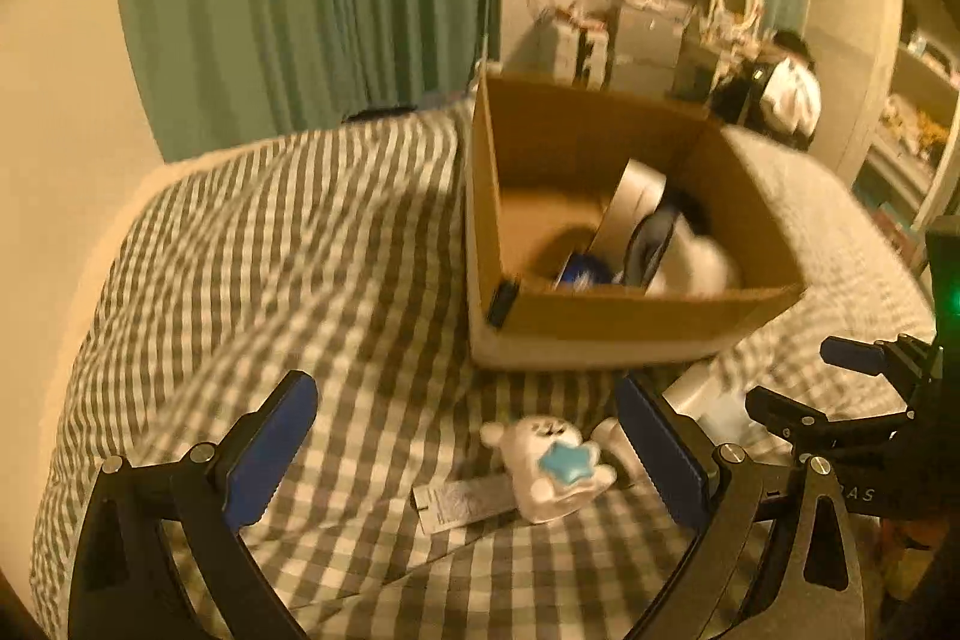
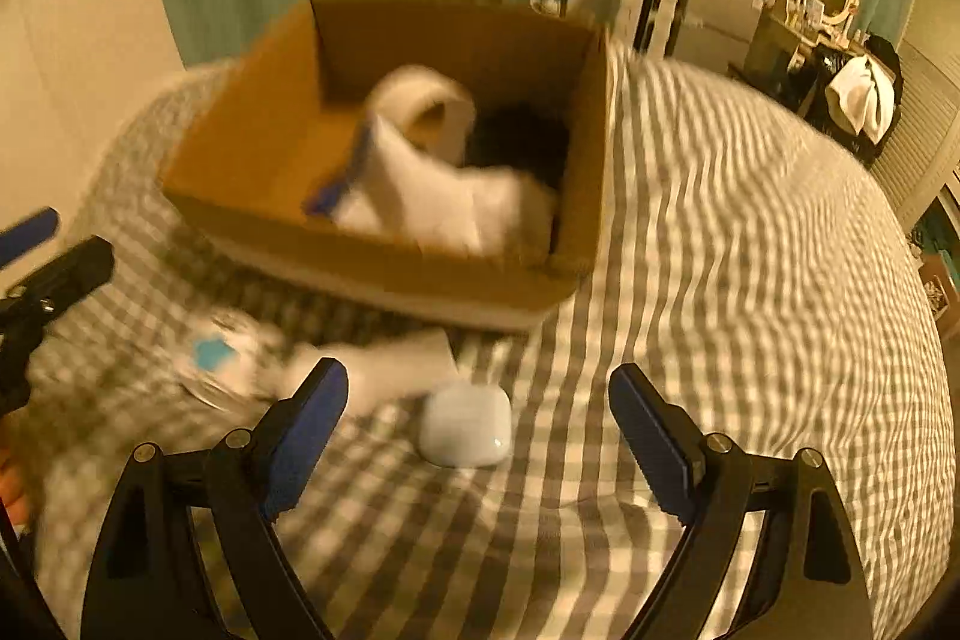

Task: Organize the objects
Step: 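Grasp the white bear figurine with the left tool while the right tool grasps the earbud case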

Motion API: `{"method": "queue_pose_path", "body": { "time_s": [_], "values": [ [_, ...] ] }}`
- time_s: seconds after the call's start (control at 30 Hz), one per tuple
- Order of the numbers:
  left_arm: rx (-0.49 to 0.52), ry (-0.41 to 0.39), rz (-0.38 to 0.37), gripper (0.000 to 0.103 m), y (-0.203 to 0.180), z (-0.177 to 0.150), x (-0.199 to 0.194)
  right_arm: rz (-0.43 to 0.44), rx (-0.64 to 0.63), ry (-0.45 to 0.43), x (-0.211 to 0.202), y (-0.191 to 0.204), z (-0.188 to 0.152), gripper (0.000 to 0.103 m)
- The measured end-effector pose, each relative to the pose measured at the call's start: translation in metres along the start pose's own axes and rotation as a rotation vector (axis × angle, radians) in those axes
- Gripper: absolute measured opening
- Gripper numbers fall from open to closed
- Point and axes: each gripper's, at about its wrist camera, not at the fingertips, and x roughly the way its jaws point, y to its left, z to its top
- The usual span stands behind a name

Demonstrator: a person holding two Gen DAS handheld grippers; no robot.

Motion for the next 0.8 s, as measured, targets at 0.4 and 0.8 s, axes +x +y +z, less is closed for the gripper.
{"method": "queue_pose_path", "body": {
  "time_s": [0.4,0.8],
  "values": [
    [0.077,0.150,-0.068,0.102,-0.021,-0.028,0.050,0.076,0.058,0.178,0.065,-0.005,-0.016,0.064],
    [0.055,0.325,-0.165,0.097,-0.022,-0.043,0.093,-0.004,0.044,0.229,0.080,-0.001,-0.025,0.049]
  ]
}}
